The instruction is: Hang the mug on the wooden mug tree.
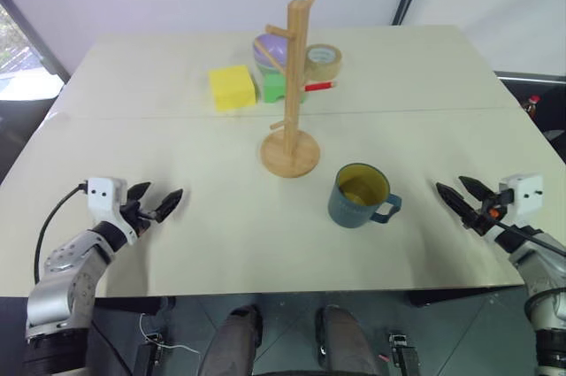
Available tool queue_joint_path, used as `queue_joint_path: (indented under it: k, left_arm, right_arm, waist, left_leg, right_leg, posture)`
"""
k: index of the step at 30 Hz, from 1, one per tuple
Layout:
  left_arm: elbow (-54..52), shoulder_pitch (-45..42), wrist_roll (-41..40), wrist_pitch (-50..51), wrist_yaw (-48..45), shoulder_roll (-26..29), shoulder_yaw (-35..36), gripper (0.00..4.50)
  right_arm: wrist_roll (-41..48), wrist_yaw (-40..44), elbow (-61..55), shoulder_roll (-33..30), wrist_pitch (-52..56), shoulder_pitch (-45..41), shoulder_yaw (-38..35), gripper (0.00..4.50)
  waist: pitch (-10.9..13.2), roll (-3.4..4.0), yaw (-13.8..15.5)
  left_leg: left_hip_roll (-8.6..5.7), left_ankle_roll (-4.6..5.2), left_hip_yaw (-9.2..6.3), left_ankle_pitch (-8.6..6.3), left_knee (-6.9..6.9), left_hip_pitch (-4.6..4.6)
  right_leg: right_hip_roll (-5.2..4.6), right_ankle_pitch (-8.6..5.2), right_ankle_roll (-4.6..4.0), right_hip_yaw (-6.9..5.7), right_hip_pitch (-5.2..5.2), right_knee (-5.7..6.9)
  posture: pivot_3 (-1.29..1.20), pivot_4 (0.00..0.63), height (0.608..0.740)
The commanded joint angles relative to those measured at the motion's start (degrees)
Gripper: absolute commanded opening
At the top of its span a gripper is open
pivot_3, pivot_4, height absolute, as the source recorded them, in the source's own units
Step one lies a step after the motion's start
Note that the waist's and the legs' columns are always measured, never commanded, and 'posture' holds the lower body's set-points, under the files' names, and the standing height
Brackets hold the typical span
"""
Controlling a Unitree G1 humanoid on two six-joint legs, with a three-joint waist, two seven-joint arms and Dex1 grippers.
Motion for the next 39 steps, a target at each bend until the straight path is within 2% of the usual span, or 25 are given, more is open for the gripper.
queue_joint_path:
  k: [1, 10, 13, 20, 26, 31, 39]
  left_arm:
    - [-0.68, -0.56, 0.53, -1.22, 0.15, 0.09, 0.32, 4.50]
    - [-1.50, -2.32, 0.24, -1.16, -1.45, -0.72, -1.29, 4.50]
    - [-2.40, -3.98, 0.68, -2.66, -2.78, -1.80, -3.79, 4.50]
    - [-3.83, -7.77, 0.35, -6.49, -11.63, -2.61, -11.01, 4.50]
    - [-3.05, -10.90, 0.06, -5.63, -19.56, -0.69, -14.92, 4.50]
    - [-3.14, -12.47, 0.92, -6.12, -21.38, -1.06, -17.30, 4.50]
    - [-6.03, -12.47, 0.09, -7.48, -23.41, -2.81, -19.47, 4.50]
  right_arm:
    - [0.47, -0.35, -2.15, 0.00, -0.39, -0.43, -0.88, 2.79]
    - [-0.61, -3.24, -3.78, 0.15, -2.45, 0.46, -2.51, 2.79]
    - [-1.30, -7.63, -7.30, 2.09, -3.20, 1.75, -3.88, 2.79]
    - [1.61, -10.38, -23.04, 8.75, -0.24, 13.57, -3.42, 2.79]
    - [5.29, -7.86, -30.43, 10.08, 1.13, 21.21, -3.11, 2.79]
    - [3.75, -8.71, -37.92, 13.77, 0.22, 27.73, 2.09, 2.79]
    - [-11.25, -16.36, -36.94, 21.71, -7.91, 29.43, 13.85, 2.79]
  waist:
    - [0.00, 0.00, 0.00]
    - [0.00, 0.00, 0.04]
    - [0.00, 0.00, 0.30]
    - [-0.02, 0.01, 1.25]
    - [-0.02, 0.02, 1.13]
    - [-0.02, 0.03, 1.16]
    - [-0.02, 0.03, 1.17]
  left_leg:
    - [0.00, 0.00, 0.00, 0.00, 0.00, 0.00]
    - [0.00, 0.00, 0.01, 0.00, 0.00, -0.01]
    - [0.00, 0.00, 0.01, 0.00, 0.00, -0.02]
    - [0.01, 0.00, 0.01, 0.00, -0.05, -0.08]
    - [0.03, 0.00, 0.06, -0.01, 0.01, -0.06]
    - [0.07, 0.00, 0.02, -0.01, -0.04, -0.06]
    - [0.06, -0.01, 0.03, -0.02, -0.05, -0.09]
  right_leg:
    - [0.00, 0.00, 0.00, 0.00, 0.00, 0.00]
    - [0.00, 0.00, 0.00, 0.00, -0.01, 0.00]
    - [0.00, 0.00, 0.00, 0.00, -0.01, 0.00]
    - [0.03, 0.01, 0.05, 0.02, -0.09, -0.05]
    - [0.04, 0.01, -0.04, 0.05, -0.07, -0.05]
    - [0.06, 0.00, -0.04, 0.04, -0.09, -0.05]
    - [0.02, 0.02, -0.07, 0.05, -0.10, -0.22]
  posture:
    - [0.00, 0.150, 0.740]
    - [0.00, 0.150, 0.740]
    - [0.00, 0.150, 0.740]
    - [0.00, 0.150, 0.740]
    - [0.00, 0.150, 0.740]
    - [0.00, 0.150, 0.740]
    - [0.00, 0.150, 0.740]
